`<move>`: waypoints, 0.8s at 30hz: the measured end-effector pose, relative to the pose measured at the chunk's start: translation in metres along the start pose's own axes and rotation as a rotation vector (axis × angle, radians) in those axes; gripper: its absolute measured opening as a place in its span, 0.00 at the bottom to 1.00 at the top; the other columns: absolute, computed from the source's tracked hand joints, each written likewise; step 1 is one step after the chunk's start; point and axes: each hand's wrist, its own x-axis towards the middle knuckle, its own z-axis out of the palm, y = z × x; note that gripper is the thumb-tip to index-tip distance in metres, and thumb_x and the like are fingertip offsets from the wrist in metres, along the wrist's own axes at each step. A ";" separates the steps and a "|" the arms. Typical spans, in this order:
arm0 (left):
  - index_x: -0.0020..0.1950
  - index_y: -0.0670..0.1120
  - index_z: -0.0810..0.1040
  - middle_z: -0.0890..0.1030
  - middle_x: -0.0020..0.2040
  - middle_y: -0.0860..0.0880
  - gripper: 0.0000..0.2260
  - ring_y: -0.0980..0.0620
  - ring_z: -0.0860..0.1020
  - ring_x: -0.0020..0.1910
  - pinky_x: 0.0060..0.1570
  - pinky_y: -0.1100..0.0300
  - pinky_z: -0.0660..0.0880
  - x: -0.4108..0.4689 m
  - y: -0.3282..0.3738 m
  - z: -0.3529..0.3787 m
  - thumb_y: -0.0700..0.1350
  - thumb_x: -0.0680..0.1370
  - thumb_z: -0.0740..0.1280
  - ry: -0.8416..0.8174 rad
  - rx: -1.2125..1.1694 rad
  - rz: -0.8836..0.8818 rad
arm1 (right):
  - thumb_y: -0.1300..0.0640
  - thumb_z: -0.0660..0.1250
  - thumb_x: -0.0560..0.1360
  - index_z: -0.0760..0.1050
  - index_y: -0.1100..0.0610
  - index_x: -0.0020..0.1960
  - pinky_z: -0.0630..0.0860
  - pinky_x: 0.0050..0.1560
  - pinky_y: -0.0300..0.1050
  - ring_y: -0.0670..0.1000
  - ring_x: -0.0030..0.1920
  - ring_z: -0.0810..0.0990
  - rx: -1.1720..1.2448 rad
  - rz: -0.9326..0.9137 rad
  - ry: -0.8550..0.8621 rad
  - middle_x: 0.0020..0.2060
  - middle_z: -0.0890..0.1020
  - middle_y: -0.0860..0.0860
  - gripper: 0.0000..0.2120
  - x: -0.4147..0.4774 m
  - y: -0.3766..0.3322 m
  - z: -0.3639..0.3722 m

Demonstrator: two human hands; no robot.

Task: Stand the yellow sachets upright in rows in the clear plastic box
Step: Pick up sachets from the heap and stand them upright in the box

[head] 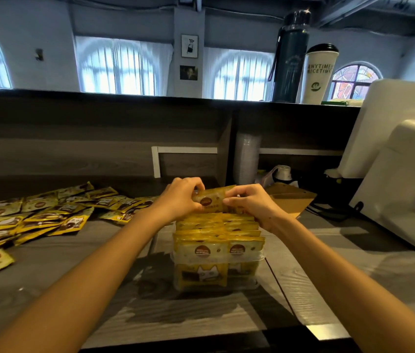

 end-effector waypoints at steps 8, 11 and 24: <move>0.56 0.46 0.75 0.77 0.56 0.45 0.12 0.49 0.76 0.56 0.55 0.54 0.77 -0.006 -0.008 -0.012 0.39 0.74 0.69 -0.112 0.014 0.034 | 0.72 0.57 0.76 0.71 0.54 0.41 0.77 0.39 0.35 0.49 0.48 0.77 -0.167 -0.092 0.002 0.43 0.76 0.50 0.15 -0.001 0.003 -0.003; 0.54 0.43 0.80 0.79 0.54 0.46 0.08 0.52 0.76 0.54 0.54 0.57 0.75 -0.006 -0.003 -0.019 0.39 0.75 0.67 -0.185 0.078 0.079 | 0.72 0.60 0.75 0.67 0.50 0.51 0.78 0.40 0.36 0.49 0.45 0.79 -0.123 -0.090 0.021 0.42 0.77 0.53 0.16 -0.004 0.006 -0.004; 0.53 0.36 0.79 0.81 0.51 0.43 0.20 0.45 0.78 0.54 0.59 0.53 0.73 -0.013 -0.009 -0.011 0.52 0.80 0.57 -0.411 -0.089 -0.099 | 0.60 0.59 0.78 0.80 0.65 0.51 0.71 0.41 0.31 0.43 0.41 0.75 -0.477 -0.005 -0.076 0.37 0.77 0.45 0.12 -0.017 0.000 -0.001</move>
